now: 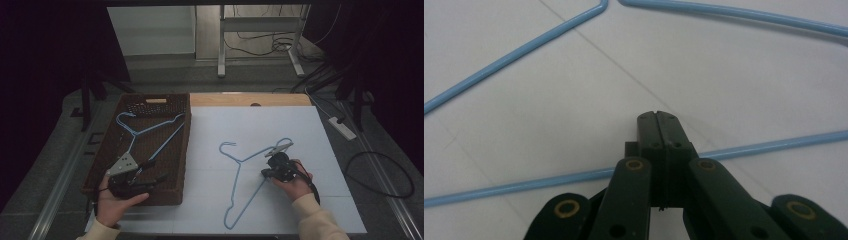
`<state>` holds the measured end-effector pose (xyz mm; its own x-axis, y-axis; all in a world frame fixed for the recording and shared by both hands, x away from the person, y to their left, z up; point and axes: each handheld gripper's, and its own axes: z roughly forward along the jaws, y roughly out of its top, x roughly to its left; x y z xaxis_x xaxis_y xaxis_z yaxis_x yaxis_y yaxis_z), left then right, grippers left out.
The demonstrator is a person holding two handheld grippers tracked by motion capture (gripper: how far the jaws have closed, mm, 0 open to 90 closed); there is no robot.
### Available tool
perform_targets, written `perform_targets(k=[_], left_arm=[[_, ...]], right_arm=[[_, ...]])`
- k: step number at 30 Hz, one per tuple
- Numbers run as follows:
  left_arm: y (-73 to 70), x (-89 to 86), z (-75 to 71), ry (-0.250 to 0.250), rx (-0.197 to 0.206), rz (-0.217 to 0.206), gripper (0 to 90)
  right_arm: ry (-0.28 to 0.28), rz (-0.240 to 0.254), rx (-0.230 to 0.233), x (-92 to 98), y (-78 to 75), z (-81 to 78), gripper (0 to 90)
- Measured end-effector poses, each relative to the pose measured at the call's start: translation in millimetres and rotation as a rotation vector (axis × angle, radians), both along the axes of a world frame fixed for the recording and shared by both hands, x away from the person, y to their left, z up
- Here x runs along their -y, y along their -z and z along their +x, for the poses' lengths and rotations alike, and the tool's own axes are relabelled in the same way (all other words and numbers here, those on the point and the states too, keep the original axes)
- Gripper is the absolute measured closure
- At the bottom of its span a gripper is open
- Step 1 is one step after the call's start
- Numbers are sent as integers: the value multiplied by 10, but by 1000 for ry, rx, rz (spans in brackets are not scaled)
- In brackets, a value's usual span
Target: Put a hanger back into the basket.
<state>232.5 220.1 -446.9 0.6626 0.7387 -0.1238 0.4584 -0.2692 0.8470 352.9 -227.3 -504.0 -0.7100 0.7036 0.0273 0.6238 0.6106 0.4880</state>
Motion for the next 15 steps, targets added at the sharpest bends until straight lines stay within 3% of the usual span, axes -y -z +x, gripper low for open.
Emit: perform_targets(k=[15], left_arm=[[3, 8, 6, 1, -1, -1, 369]], right_arm=[[63, 13, -48, 258, -19, -397, 900]])
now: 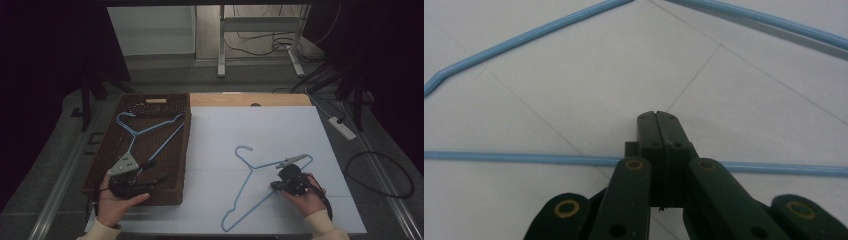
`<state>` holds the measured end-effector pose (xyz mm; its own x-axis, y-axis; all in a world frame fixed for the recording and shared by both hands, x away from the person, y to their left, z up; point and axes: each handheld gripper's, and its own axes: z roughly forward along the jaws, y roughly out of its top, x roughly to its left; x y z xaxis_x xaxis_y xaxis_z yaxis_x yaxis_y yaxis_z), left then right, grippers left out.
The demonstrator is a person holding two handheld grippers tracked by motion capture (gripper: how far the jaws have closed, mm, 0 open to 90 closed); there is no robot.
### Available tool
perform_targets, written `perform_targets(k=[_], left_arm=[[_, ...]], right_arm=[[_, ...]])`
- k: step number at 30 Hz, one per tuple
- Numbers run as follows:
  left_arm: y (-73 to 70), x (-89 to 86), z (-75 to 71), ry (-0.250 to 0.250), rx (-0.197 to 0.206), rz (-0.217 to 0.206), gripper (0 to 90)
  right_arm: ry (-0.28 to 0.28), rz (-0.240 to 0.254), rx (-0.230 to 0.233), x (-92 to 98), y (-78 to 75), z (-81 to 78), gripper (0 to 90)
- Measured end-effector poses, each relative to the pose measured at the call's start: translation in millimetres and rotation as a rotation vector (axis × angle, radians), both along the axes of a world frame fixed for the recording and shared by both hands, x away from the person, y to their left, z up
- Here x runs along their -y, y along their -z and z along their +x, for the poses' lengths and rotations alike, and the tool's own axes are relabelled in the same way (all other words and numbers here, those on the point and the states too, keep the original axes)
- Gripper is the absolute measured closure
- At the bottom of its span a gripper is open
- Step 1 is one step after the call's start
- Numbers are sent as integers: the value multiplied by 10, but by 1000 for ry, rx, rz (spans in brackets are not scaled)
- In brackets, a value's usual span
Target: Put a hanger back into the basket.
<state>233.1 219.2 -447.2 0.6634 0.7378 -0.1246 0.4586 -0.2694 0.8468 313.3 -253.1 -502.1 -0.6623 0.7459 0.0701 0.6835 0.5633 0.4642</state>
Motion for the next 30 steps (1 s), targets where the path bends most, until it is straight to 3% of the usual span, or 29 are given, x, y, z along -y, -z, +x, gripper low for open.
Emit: perform_targets(k=[4, 10, 12, 16, 18, 20, 26, 30], left_arm=[[-8, 3, -3, 1, 3, 0, 369], [2, 11, 1, 1, 1, -1, 369], [5, 14, 2, 1, 1, -1, 368], [11, 14, 5, 3, 0, 0, 368], [13, 11, 5, 3, -1, 0, 368], [13, 9, 3, 4, 1, 0, 368], [10, 8, 4, 3, 1, -1, 368], [12, 13, 4, 8, 1, 3, 367]], right_arm=[[-8, 3, -4, 5, -3, 15, 900], [-44, 70, 79, -70, -160, 147, 900], [-57, 79, 111, -141, -223, 234, 818], [-86, 79, 124, -328, -296, 417, 734], [-109, 46, 111, -472, -307, 557, 636], [-123, 29, 92, -561, -297, 657, 597], [-155, 0, 51, -780, -243, 887, 561], [-173, -45, 13, -957, -139, 1038, 564]])
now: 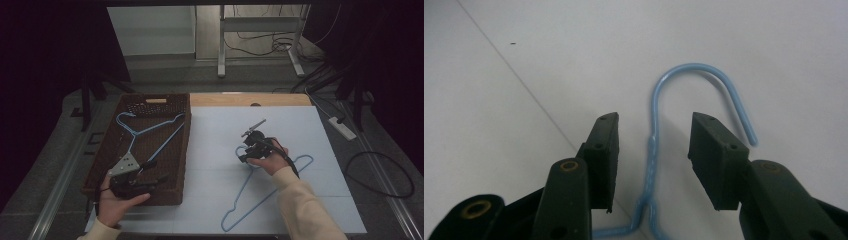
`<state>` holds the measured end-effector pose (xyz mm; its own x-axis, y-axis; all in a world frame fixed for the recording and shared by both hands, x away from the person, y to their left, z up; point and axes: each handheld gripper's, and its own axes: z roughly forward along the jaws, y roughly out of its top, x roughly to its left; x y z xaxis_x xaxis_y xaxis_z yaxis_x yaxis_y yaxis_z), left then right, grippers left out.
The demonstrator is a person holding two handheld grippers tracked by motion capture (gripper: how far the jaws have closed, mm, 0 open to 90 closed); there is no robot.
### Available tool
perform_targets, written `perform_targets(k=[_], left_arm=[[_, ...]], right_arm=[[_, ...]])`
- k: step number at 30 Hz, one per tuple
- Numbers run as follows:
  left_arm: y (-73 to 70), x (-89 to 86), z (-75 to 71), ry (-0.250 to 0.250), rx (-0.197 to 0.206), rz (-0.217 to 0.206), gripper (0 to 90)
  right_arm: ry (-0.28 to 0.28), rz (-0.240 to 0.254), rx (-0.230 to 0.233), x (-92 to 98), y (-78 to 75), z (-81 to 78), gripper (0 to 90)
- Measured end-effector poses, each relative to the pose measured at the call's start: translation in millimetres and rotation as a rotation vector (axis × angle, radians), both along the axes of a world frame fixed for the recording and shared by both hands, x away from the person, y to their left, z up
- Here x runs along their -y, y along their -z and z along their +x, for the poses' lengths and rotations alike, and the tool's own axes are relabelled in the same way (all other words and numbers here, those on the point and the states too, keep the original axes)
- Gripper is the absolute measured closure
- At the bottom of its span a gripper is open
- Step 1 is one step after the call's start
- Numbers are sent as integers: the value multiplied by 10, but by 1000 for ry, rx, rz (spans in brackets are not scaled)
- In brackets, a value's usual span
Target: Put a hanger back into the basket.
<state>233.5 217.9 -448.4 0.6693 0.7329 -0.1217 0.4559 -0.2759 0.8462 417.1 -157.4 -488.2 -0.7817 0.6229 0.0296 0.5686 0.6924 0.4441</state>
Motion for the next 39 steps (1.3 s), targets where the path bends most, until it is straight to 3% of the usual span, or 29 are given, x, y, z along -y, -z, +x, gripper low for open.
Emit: perform_targets(k=[6, 8, 11, 13, 17, 21, 26, 27, 29, 34, 39], left_arm=[[-5, 12, 3, 1, 2, 0, 368], [-1, 18, 5, 2, 1, 1, 368], [4, 16, 5, 1, 0, 3, 368], [6, 10, 3, -2, 0, 3, 368], [4, -2, -4, -6, 1, 4, 369], [5, -3, -8, -8, 0, 6, 369], [7, 9, -10, -5, 0, 8, 369], [6, 10, -8, -6, -1, 8, 369], [5, 12, -8, -6, -1, 8, 369], [-9, 34, -8, -2, 0, 10, 369], [-29, 65, -12, -1, 5, 13, 366]], right_arm=[[-11, -42, -33, -145, 54, 96, 600], [-15, -90, -51, -234, 83, 138, 646], [-5, -120, -59, -268, 101, 157, 672], [4, -153, -72, -306, 94, 181, 751], [3, -164, -93, -322, 90, 205, 867], [11, -193, -68, -365, 86, 170, 881], [24, -138, -49, -304, 56, 146, 883], [27, -100, -22, -250, -2, 119, 883], [26, -89, -12, -234, -25, 106, 883], [14, -23, 83, -129, -202, -37, 883], [19, 9, 105, -71, -261, -94, 882]])
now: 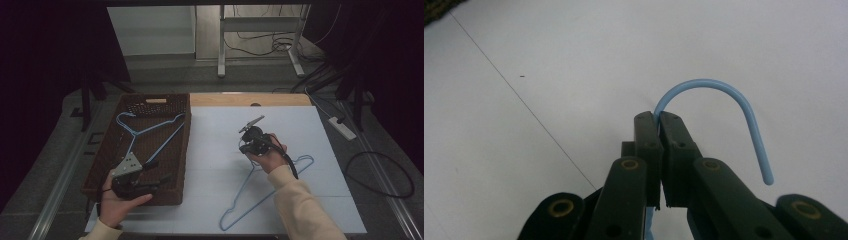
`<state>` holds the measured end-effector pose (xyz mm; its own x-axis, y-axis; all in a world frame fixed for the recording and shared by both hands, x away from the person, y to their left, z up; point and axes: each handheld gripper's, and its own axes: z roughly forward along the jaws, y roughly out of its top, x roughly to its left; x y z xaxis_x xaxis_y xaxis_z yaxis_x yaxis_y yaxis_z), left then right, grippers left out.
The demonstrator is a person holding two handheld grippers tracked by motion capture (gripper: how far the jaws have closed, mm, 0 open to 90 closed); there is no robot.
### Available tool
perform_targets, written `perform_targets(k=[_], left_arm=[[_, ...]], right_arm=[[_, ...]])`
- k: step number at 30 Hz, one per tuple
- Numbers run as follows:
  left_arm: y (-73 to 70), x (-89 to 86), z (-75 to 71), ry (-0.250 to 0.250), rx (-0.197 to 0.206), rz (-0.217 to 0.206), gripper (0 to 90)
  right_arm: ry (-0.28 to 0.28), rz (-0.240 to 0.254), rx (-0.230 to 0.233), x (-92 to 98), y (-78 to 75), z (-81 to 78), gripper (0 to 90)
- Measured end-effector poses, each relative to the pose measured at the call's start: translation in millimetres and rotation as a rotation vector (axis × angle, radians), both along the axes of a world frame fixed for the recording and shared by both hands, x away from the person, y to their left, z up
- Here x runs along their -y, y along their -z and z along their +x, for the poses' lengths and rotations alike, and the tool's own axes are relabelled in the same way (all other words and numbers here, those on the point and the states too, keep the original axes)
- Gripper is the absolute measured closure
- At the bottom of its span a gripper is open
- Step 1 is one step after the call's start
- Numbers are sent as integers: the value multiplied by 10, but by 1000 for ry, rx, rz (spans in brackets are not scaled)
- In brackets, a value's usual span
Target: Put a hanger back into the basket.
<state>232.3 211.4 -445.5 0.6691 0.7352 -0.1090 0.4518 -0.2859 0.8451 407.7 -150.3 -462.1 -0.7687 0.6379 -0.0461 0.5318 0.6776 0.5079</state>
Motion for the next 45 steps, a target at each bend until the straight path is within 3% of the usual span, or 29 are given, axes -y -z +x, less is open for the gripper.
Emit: perform_targets(k=[8, 14, 22, 31, 34, 41, 45], left_arm=[[-26, 156, 15, 13, -36, -3, 362], [-81, 403, 61, 62, -50, -15, 359], [-84, 797, 167, 133, -117, -1, 350], [-43, 1099, 272, 167, -158, 13, 342], [-2, 1275, 307, 182, -186, 28, 335], [99, 1636, 320, 223, -204, 71, 333], [235, 1859, 347, 242, -228, 137, 331]], right_arm=[[-9, 23, 27, 27, -27, -48, 883], [-17, 38, 47, 56, -81, -88, 882], [-24, 52, 64, 86, -128, -125, 882], [-23, 59, 77, 100, -159, -152, 882], [-25, 61, 81, 107, -166, -159, 883], [-30, 61, 84, 106, -166, -162, 883], [-28, 66, 86, 106, -169, -172, 882]])
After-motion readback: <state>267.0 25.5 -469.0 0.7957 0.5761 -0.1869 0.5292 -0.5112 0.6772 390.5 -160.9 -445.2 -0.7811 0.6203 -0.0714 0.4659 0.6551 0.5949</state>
